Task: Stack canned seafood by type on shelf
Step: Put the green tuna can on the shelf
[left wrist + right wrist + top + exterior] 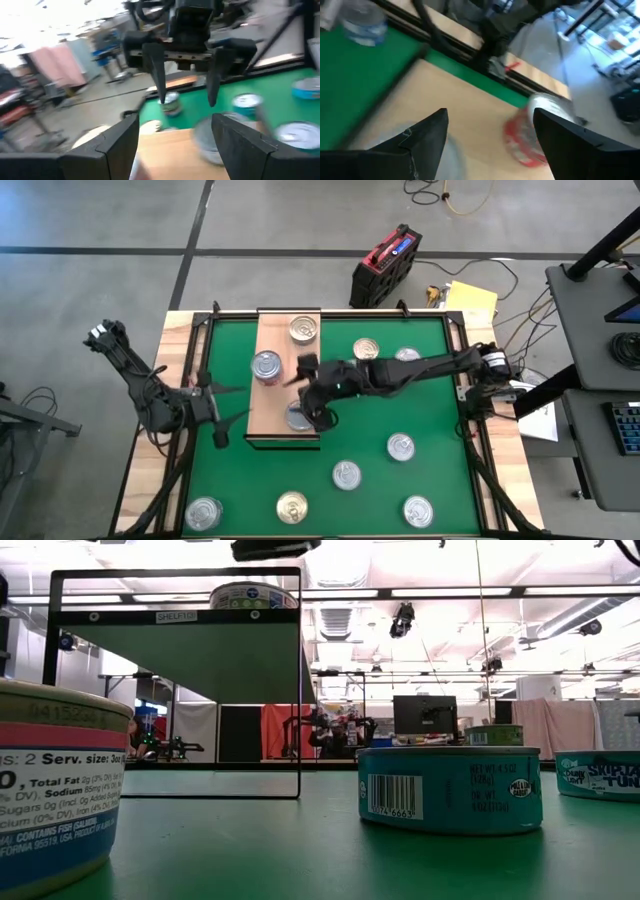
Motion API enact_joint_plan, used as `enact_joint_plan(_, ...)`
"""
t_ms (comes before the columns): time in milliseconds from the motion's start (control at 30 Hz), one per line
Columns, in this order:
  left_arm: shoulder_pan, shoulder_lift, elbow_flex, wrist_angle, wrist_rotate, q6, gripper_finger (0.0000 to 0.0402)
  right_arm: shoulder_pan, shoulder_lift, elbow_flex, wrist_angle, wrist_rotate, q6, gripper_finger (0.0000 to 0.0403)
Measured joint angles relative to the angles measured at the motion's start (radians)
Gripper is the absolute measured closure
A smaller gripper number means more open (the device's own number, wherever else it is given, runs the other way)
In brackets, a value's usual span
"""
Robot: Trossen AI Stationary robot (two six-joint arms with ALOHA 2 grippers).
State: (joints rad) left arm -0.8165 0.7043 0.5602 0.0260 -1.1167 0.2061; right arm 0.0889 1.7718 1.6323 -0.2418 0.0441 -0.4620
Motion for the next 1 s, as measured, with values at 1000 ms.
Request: enact_joint_plan(1000,0.0,0.431,0.031,0.357,0.027,-0.076,0.0169,0.178,-0.205,-0.636,0.734,0.009,0.187,0.0145)
